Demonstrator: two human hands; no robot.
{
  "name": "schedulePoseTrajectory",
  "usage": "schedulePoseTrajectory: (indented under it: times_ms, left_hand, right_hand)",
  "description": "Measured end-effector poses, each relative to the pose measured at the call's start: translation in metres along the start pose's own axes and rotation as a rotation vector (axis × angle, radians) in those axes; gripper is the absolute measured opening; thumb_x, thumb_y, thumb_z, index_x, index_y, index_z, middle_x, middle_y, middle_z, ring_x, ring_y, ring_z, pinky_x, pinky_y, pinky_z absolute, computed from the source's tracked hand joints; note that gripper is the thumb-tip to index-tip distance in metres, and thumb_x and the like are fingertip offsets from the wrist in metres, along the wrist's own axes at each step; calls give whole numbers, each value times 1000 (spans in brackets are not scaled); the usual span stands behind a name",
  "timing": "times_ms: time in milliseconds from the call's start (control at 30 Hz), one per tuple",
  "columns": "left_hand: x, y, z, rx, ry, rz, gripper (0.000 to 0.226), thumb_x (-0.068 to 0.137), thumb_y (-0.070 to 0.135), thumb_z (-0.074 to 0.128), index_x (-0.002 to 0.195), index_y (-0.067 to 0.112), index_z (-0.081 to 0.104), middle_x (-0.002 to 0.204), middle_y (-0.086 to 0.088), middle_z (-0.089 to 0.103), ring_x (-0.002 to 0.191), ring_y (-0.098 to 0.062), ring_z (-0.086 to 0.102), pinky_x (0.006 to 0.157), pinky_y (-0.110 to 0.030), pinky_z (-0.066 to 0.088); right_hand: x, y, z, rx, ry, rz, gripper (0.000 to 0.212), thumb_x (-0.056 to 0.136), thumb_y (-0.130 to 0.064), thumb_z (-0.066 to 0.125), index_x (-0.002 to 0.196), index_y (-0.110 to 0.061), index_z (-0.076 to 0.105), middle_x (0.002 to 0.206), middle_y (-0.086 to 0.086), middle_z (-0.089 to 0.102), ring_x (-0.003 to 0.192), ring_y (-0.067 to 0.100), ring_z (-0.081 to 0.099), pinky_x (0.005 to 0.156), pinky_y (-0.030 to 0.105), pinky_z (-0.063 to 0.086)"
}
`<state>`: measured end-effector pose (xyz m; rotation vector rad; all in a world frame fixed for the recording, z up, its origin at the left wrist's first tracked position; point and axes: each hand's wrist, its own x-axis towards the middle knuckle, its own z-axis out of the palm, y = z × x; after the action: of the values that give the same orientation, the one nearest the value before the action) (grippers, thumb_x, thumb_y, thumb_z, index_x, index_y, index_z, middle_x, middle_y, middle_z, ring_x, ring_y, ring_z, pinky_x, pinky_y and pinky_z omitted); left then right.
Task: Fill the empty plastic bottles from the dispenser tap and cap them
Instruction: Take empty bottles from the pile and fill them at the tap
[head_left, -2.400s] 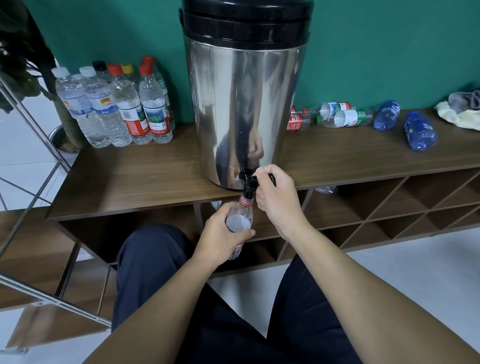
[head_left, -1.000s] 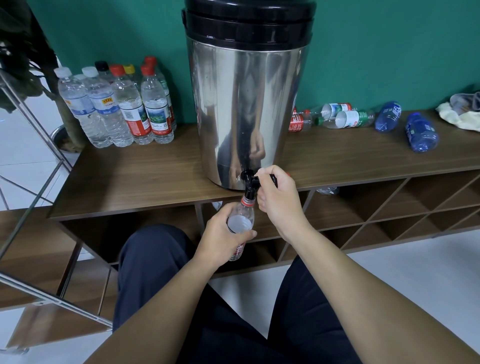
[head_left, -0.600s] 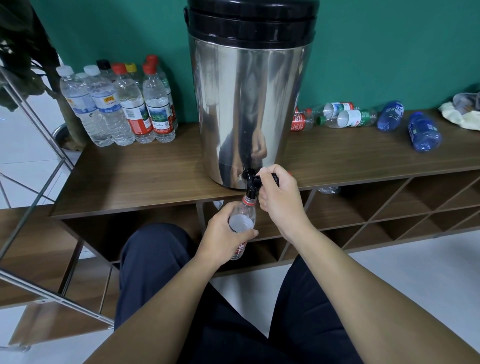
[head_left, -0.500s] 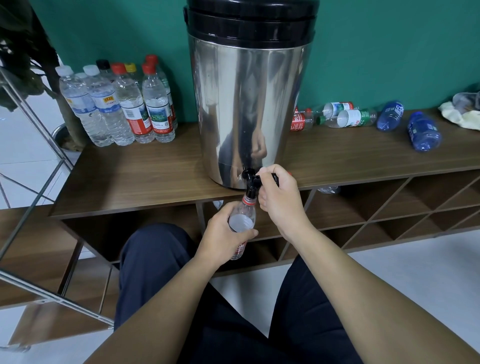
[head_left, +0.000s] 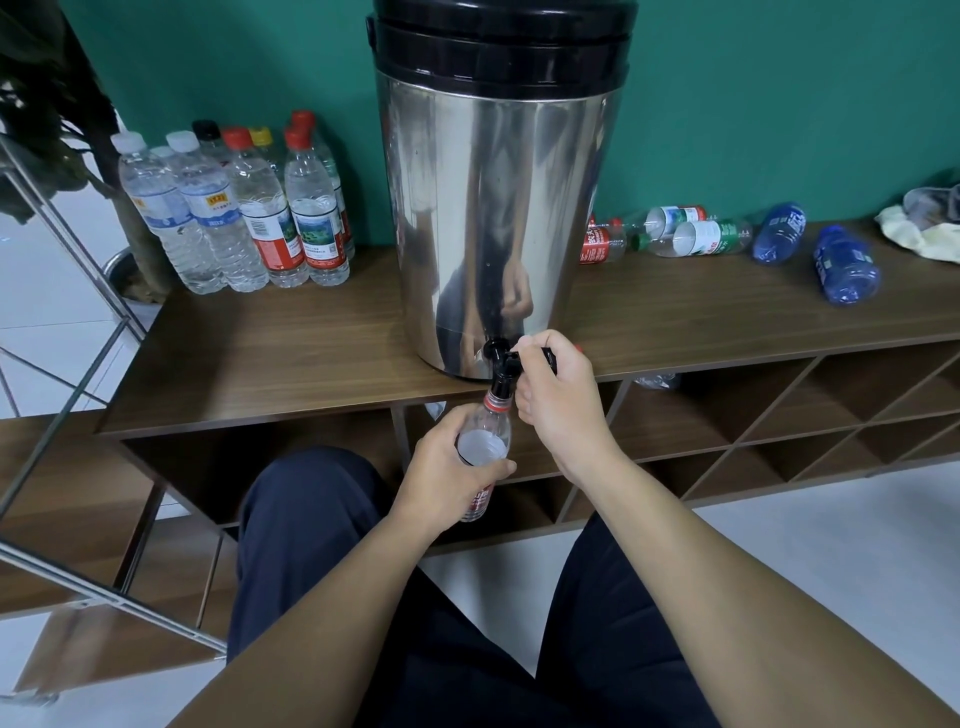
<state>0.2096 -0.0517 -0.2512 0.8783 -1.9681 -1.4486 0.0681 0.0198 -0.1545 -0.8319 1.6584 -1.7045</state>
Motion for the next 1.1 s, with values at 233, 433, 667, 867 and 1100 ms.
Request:
schedulePoseTrajectory:
  times_ms: [233, 433, 667, 867, 1100]
  left_hand:
    - [-2, 3, 0, -11, 3, -5, 64, 80, 19, 101, 129, 43, 68, 122, 20, 76, 116, 0, 70, 103, -27, 53]
    - [-2, 3, -1, -3, -2, -17, 63, 79, 23, 101, 130, 43, 68, 122, 20, 76, 115, 1, 70, 104, -30, 55]
    - [-2, 4, -1, -6, -2, -24, 64, 78, 23, 102, 130, 42, 69, 122, 21, 76, 116, 1, 70, 105, -31, 55]
    - [-3, 4, 0, -10, -10, -29, 66, 78, 24, 102, 131, 43, 68, 123, 20, 77, 116, -1, 71, 106, -32, 55]
    - [-3, 4, 0, -2, -9, -35, 66, 78, 23, 102, 132, 42, 68, 123, 22, 76, 115, 2, 70, 101, -27, 54]
  right_hand:
    - [-1, 0, 0, 14, 3, 5, 21, 115, -27, 55, 98, -16, 63, 63, 1, 40, 56, 15, 35, 53, 30, 32]
    - [-1, 1, 1, -2, 8, 1, 22, 114, -30, 55, 98, -17, 63, 61, -1, 41, 56, 14, 36, 53, 31, 32]
    - [-2, 0, 0, -26, 13, 1, 21, 114, -29, 55, 100, -16, 63, 60, -4, 44, 56, 13, 38, 54, 31, 34]
    - [-3, -1, 1, -19, 13, -2, 22, 114, -29, 55, 100, -15, 63, 61, -4, 44, 56, 13, 38, 54, 30, 33]
    - [-3, -1, 1, -28, 11, -2, 22, 114, -31, 55, 99, -16, 63, 61, -2, 44, 56, 14, 38, 54, 31, 33]
